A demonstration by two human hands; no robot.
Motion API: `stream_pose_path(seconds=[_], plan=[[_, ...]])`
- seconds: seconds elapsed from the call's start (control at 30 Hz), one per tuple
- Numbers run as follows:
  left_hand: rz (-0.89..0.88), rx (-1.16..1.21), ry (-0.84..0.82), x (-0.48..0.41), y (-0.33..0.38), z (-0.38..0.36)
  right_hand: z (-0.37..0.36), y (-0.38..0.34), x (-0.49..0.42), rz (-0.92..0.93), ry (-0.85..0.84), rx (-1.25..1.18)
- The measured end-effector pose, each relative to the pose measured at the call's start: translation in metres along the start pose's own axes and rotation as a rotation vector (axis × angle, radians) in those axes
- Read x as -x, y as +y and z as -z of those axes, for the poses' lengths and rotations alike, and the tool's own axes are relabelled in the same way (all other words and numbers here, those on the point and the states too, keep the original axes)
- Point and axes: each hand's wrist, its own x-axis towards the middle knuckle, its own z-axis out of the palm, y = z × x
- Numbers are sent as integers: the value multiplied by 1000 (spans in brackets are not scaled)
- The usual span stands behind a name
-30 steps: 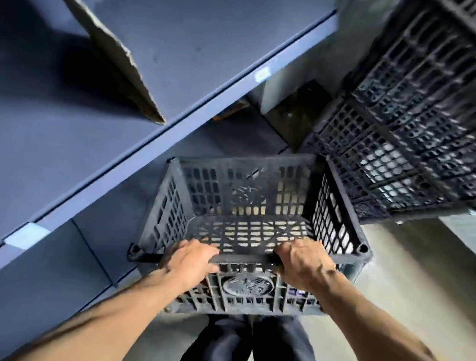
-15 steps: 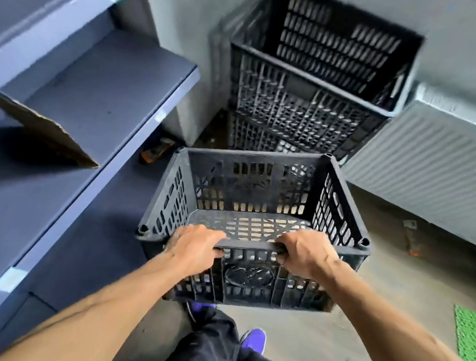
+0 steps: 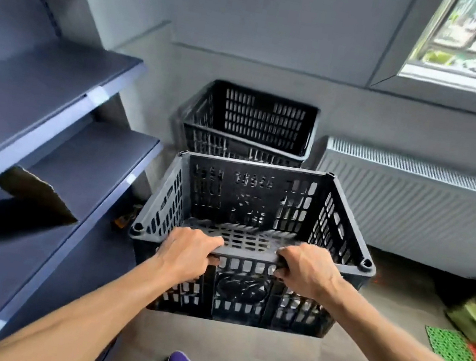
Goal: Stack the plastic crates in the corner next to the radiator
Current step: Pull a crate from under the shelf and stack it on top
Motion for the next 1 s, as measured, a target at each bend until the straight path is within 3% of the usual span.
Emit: stream_pose_path(seconds=[0.6, 1.0], plan=[[-156, -196, 528, -28, -24, 133, 136, 8, 17, 46, 398, 99], [-202, -232, 655, -86, -117, 153, 178, -25, -64, -20, 470, 184]])
